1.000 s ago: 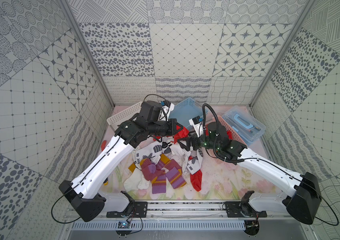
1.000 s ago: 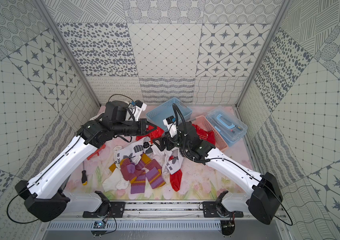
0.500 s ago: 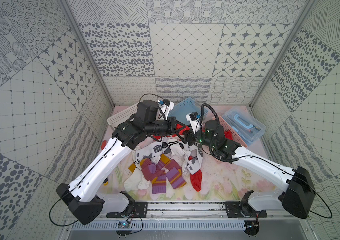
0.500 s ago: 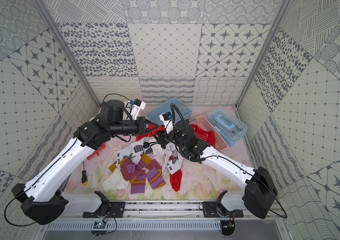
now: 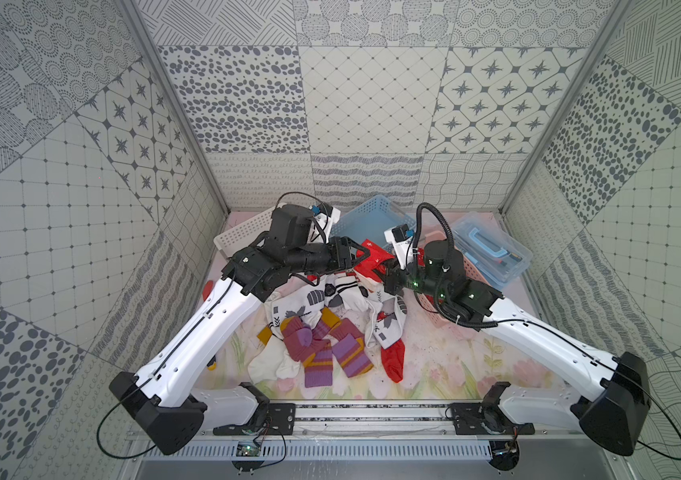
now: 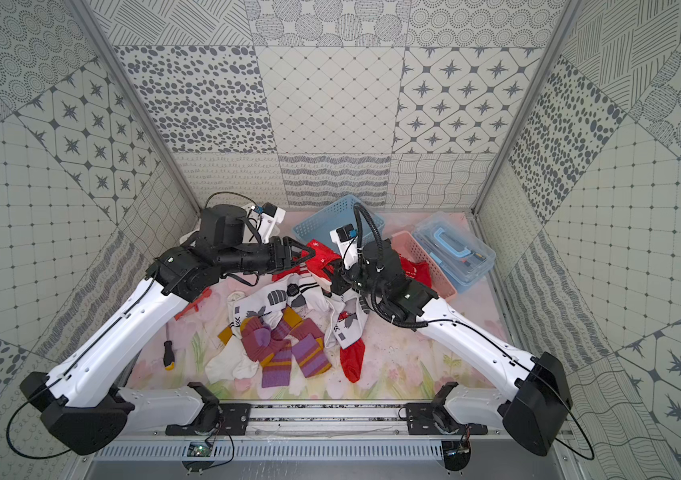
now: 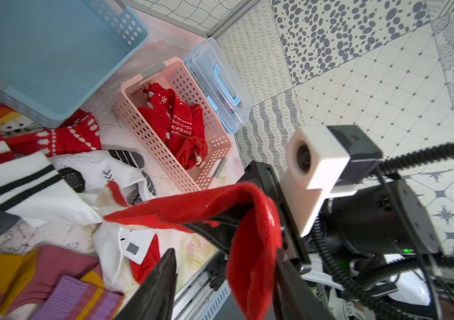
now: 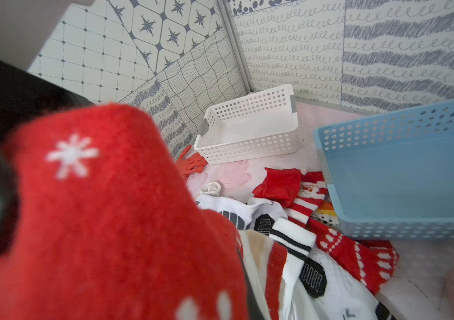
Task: Sort the socks into the basket by color
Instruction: Place the sock in the bin.
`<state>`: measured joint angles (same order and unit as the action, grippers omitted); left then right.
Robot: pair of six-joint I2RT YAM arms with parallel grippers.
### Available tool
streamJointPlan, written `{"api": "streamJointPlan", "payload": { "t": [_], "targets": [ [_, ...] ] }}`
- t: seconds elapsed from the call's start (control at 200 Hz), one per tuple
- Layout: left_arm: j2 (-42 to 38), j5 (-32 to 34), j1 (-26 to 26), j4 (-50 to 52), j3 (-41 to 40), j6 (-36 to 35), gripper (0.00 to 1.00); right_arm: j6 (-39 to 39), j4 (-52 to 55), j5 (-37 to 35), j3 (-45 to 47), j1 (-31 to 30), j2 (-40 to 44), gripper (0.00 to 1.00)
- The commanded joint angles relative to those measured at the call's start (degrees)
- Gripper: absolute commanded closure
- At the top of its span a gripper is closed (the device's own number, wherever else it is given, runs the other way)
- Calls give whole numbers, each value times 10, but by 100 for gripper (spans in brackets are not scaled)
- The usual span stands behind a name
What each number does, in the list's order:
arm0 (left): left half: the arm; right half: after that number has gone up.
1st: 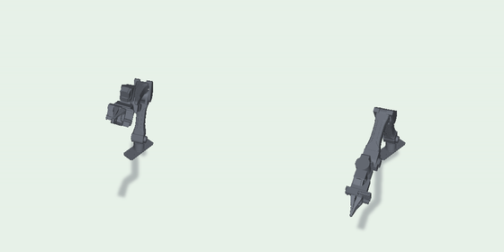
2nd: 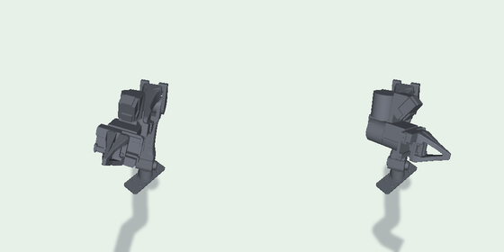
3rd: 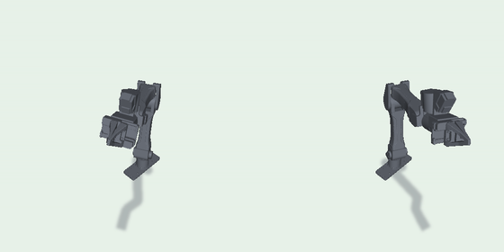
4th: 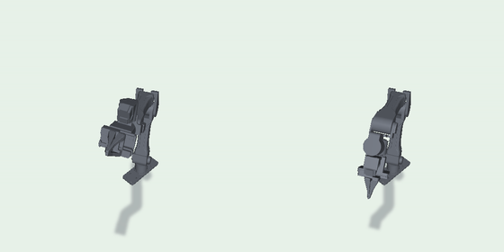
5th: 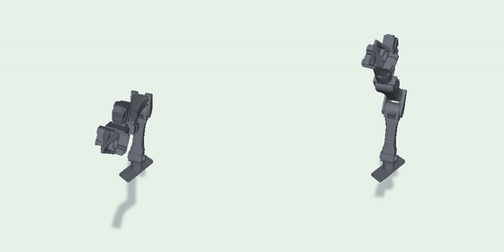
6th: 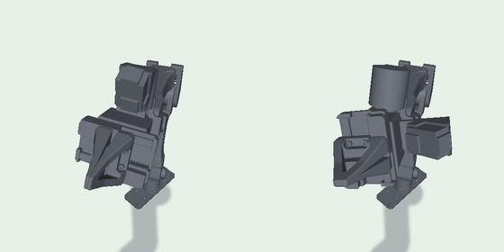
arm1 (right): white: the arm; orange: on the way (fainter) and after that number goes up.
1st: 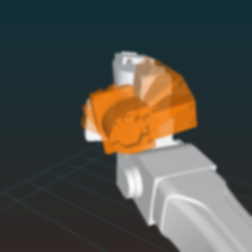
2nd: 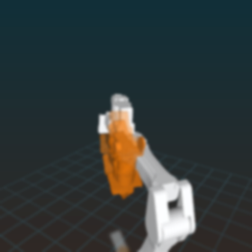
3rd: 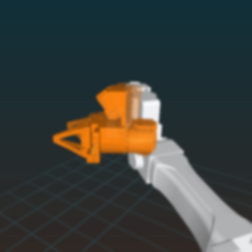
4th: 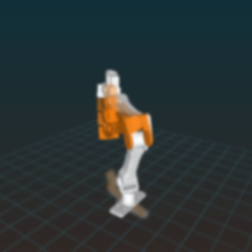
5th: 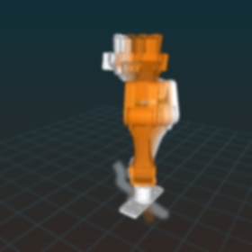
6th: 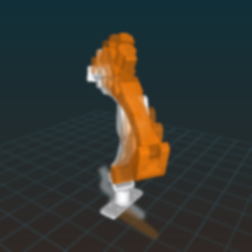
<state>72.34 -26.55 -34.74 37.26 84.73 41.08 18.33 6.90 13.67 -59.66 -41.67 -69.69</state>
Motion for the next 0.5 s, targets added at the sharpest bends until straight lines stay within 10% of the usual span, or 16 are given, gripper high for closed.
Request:
{"api": "streamJointPlan", "payload": {
  "t": [0.0,0.495],
  "targets": [
    [-6,60,11,42,-6,-39,37,41,84,-4,-4,36,32,100],
    [35,101,14,65,-49,-70,33,101,345,16,-32,280,4,100]
  ]
}}
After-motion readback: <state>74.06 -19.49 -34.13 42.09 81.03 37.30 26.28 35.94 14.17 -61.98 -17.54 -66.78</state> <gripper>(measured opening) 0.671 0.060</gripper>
